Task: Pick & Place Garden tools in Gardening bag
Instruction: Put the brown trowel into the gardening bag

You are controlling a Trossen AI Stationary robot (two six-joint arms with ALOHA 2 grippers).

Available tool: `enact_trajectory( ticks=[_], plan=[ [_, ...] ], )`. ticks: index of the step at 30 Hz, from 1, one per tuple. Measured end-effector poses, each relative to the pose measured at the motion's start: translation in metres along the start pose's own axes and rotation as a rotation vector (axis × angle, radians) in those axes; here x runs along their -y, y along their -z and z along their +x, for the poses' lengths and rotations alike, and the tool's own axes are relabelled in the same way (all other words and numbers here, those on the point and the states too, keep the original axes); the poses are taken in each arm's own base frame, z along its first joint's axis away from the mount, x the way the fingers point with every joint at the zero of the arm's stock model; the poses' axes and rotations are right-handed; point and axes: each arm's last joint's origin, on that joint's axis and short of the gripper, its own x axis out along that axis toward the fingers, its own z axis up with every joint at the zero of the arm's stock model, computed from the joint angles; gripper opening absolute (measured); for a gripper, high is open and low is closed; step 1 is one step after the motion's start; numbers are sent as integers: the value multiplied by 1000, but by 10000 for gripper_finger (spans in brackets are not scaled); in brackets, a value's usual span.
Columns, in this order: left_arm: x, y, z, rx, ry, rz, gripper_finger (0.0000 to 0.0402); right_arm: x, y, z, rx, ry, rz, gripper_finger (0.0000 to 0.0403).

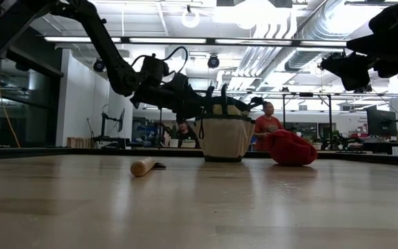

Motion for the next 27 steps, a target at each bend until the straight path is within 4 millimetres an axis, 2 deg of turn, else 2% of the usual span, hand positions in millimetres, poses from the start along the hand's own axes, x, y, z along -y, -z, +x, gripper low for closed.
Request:
enact_trajectory(
  ticks=[6,13,27],
  plan=[
    [-3,2,-2,-19,-19,-21,228,0,0,0,1,0,0,311],
    [-3,-9,-12,-13,-32,1,228,0,0,0,0,0,0,311],
    [0,-9,-10,-15,-8,12,228,0,0,0,0,0,0,311]
  ],
)
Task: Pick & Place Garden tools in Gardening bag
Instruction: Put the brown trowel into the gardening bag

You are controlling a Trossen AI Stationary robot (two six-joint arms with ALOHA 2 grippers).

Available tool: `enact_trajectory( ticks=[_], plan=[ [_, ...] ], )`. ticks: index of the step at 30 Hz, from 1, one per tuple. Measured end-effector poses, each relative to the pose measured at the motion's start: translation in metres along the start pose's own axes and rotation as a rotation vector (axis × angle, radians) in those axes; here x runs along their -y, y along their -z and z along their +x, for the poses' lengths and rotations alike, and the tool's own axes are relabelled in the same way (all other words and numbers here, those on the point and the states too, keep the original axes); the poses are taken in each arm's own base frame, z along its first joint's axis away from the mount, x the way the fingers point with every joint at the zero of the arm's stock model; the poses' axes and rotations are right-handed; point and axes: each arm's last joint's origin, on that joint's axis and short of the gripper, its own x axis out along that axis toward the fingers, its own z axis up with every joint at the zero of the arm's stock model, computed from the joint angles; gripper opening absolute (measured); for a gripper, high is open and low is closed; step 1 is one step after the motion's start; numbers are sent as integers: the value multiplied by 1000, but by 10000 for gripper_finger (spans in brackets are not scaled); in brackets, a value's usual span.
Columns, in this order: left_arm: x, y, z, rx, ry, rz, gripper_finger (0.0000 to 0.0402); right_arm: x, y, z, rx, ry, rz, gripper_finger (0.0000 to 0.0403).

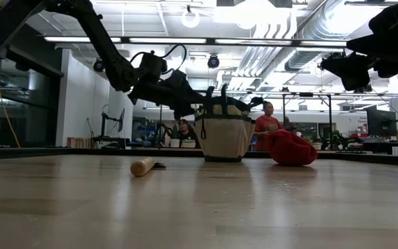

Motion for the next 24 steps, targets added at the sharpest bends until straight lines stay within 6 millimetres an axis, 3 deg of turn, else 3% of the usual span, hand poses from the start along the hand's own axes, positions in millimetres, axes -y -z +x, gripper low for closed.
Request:
enact_trajectory(
  ticks=[24],
  plan=[
    [1,-2,3,26,-100,9,228,0,0,0,1,0,0,311]
  ],
)
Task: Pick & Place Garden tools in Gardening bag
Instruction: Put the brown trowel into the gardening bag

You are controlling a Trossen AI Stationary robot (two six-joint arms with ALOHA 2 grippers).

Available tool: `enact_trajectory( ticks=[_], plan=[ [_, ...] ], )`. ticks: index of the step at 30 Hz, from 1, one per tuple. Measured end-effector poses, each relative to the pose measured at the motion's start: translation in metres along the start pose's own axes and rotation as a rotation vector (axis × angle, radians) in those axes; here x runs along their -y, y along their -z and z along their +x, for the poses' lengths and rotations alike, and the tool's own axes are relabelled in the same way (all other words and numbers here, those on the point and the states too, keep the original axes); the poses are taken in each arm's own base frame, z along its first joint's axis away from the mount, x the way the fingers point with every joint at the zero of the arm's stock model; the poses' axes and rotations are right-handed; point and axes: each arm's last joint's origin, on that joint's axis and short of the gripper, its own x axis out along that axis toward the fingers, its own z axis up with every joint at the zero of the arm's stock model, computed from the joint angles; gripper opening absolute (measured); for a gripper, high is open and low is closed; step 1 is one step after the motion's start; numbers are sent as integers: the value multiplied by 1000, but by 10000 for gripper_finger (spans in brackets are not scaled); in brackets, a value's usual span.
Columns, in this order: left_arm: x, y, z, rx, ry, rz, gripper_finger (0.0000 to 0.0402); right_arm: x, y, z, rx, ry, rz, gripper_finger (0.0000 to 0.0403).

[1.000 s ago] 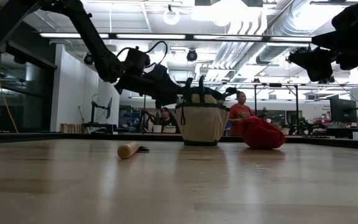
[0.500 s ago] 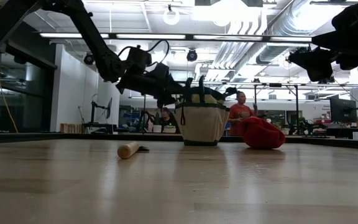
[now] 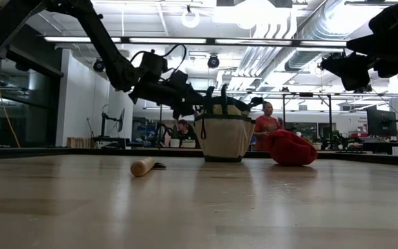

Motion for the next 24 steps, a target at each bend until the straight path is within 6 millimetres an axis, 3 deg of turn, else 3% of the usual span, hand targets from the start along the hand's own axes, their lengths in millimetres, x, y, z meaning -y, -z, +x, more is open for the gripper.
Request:
enact_trajectory(
  ticks=[24],
  plan=[
    [11,-34,-19,58,-18,93,228,0,0,0,-1,0,0,311]
  ],
)
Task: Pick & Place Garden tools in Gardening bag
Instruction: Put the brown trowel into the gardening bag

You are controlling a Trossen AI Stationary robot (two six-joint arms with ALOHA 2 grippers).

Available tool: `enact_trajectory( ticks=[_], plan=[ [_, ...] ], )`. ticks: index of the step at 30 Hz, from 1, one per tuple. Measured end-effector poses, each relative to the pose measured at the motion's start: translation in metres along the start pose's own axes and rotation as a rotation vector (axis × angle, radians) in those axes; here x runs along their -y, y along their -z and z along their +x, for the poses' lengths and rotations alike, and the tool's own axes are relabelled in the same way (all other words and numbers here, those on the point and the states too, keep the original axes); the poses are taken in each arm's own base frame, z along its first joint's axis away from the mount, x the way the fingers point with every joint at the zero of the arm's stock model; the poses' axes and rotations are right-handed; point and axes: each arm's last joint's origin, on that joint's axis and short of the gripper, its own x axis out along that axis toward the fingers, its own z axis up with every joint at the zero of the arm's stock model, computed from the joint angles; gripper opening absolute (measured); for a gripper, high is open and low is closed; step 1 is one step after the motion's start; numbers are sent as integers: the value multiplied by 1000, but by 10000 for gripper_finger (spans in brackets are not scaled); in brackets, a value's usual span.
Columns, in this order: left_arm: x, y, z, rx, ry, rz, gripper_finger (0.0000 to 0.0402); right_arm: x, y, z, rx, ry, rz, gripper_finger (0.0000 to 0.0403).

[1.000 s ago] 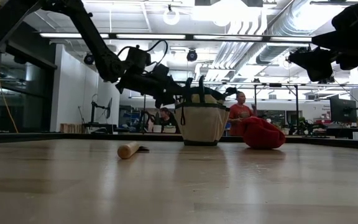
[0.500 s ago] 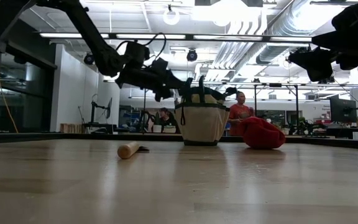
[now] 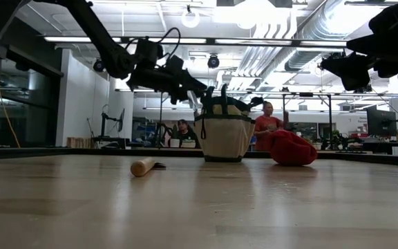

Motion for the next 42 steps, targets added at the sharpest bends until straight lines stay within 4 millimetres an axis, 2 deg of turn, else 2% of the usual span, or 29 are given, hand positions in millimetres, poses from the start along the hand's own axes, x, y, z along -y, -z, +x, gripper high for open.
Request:
enact_trajectory(
  ticks=[8,12,15,25,32,42],
  plan=[
    [7,-16,-9,5,-10,29,227,0,0,0,0,0,0,311],
    [9,-22,-17,-41,-62,-2,208,0,0,0,0,0,0,311],
    [11,-26,-25,-75,-88,-27,171,0,0,0,0,0,0,311],
    [18,-49,-45,-54,-127,-7,9,0,0,0,0,0,0,311],
    [18,-37,-46,-161,-163,-57,2,0,0,0,0,0,0,311],
    [16,-36,-45,-166,-198,-55,1,0,0,0,0,0,0,311]
  ],
)
